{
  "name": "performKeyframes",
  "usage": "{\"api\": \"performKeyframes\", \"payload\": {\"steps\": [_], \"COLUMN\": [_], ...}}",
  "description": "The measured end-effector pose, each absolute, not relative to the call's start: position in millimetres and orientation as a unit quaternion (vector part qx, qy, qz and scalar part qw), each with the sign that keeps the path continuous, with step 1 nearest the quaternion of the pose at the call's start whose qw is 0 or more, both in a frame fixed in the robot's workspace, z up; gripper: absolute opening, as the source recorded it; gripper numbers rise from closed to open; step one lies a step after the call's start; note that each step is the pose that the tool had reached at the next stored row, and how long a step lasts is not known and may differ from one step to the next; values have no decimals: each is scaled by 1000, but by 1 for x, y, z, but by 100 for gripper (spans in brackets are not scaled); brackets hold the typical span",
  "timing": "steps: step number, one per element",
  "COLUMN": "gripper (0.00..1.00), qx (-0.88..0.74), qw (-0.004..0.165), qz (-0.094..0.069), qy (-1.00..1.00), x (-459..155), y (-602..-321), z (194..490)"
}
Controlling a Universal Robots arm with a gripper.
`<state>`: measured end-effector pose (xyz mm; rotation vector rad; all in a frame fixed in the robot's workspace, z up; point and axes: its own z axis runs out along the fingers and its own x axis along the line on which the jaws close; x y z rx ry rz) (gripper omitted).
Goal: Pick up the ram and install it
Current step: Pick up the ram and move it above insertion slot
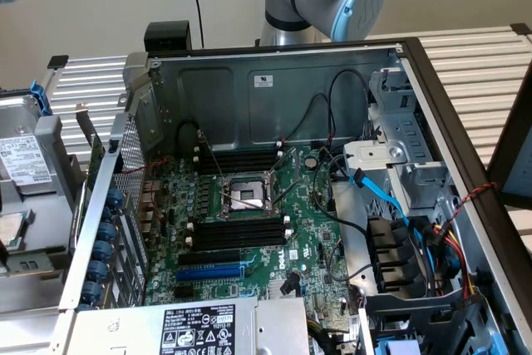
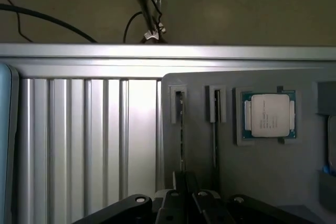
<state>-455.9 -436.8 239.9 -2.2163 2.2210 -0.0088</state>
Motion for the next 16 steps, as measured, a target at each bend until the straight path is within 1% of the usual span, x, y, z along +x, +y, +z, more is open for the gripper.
{"api": "performKeyframes", "payload": {"steps": [3,16], "gripper": [12,12], "qx": [-706,-706], "qw": [2,2], "qz": [-3,-3], "qy": [708,708], "x": [-456,-456], "y": [-437,-437], "z": [247,307]}}
